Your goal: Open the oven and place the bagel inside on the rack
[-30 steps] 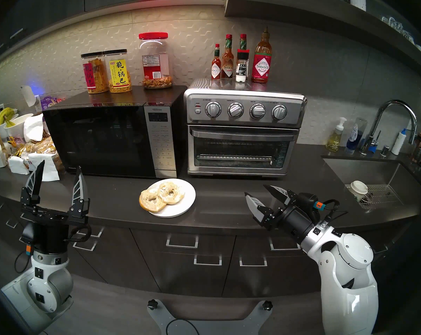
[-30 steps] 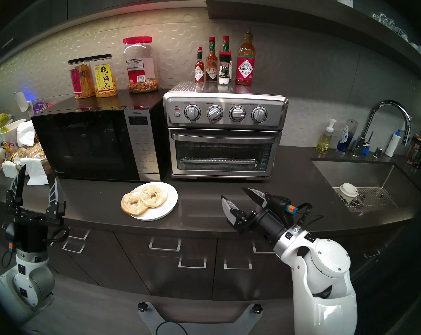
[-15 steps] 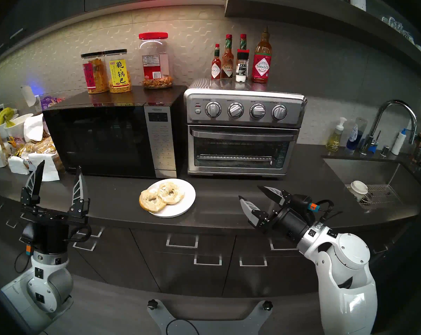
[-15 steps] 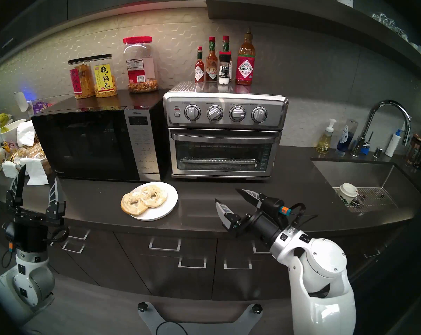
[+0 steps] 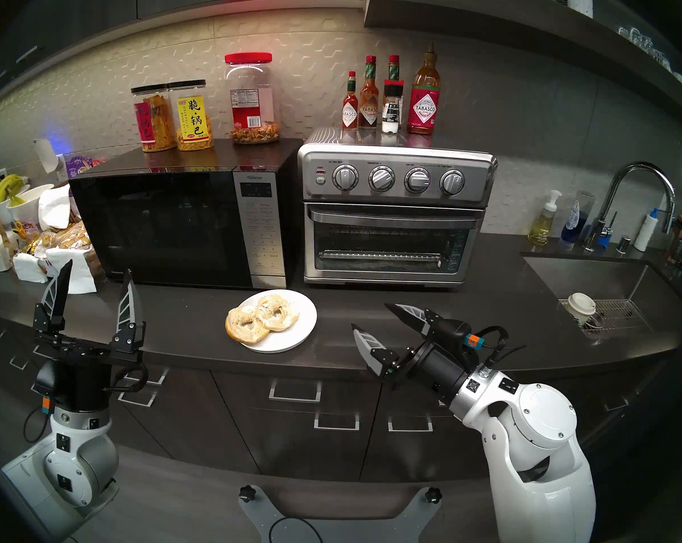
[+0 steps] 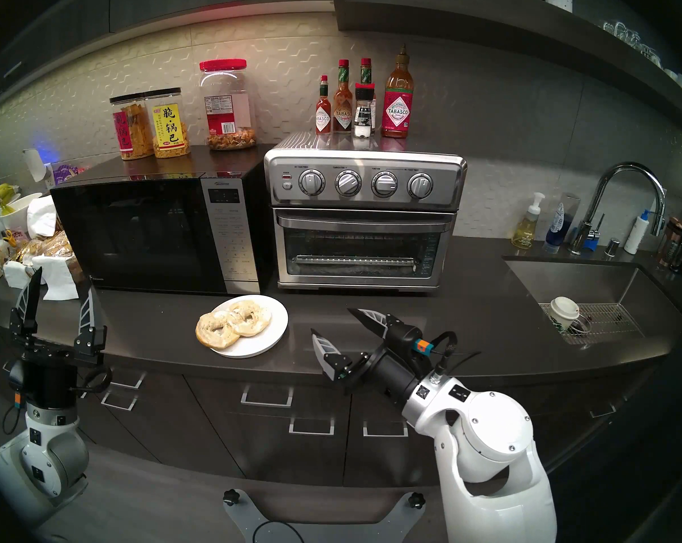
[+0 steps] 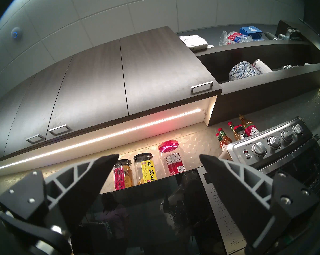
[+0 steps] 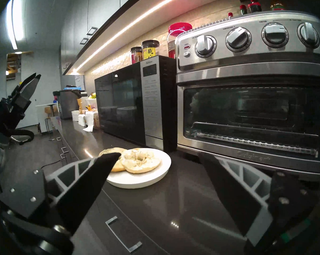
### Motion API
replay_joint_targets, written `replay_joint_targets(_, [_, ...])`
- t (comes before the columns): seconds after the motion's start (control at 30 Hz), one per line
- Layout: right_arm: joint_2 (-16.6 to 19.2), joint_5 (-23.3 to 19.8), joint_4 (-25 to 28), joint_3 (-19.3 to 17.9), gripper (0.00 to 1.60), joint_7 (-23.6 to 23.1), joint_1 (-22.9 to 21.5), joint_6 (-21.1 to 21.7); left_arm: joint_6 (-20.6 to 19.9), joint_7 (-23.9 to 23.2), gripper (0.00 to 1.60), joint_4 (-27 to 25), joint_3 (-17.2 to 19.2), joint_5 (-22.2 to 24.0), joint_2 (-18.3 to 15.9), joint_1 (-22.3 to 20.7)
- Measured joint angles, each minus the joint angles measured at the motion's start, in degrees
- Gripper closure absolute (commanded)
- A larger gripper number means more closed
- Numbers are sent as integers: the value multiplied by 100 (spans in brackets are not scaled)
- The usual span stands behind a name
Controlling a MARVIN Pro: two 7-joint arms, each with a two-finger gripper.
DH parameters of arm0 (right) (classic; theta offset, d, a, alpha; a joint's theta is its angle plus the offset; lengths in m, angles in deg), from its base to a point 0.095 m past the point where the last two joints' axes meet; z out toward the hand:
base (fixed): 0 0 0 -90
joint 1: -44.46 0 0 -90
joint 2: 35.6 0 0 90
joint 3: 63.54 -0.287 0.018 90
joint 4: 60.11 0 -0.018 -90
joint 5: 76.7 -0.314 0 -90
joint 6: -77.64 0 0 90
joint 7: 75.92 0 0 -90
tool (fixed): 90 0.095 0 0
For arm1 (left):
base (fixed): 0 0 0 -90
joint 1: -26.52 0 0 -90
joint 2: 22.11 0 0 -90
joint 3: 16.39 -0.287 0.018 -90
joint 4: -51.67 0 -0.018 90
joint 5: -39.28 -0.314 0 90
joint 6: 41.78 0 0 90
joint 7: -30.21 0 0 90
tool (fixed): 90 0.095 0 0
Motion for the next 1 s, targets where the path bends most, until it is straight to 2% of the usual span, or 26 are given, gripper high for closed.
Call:
replay_joint_targets(0.37, [-7, 452, -104, 476, 0, 110, -188, -12, 0, 0, 0, 0, 0, 0, 0, 0])
replay_joint_targets(0.57, [-22, 765, -303, 823, 0, 156, -489, 91, 0, 0, 0, 0, 0, 0, 0, 0])
replay_joint_targets(0.73, [-73, 976, -557, 980, 0, 170, -751, 152, 0, 0, 0, 1, -1, 0, 0, 0])
replay_joint_targets(1.0, [-186, 1217, -992, 1026, 0, 29, -1193, 97, 0, 0, 0, 1, -2, 0, 0, 0])
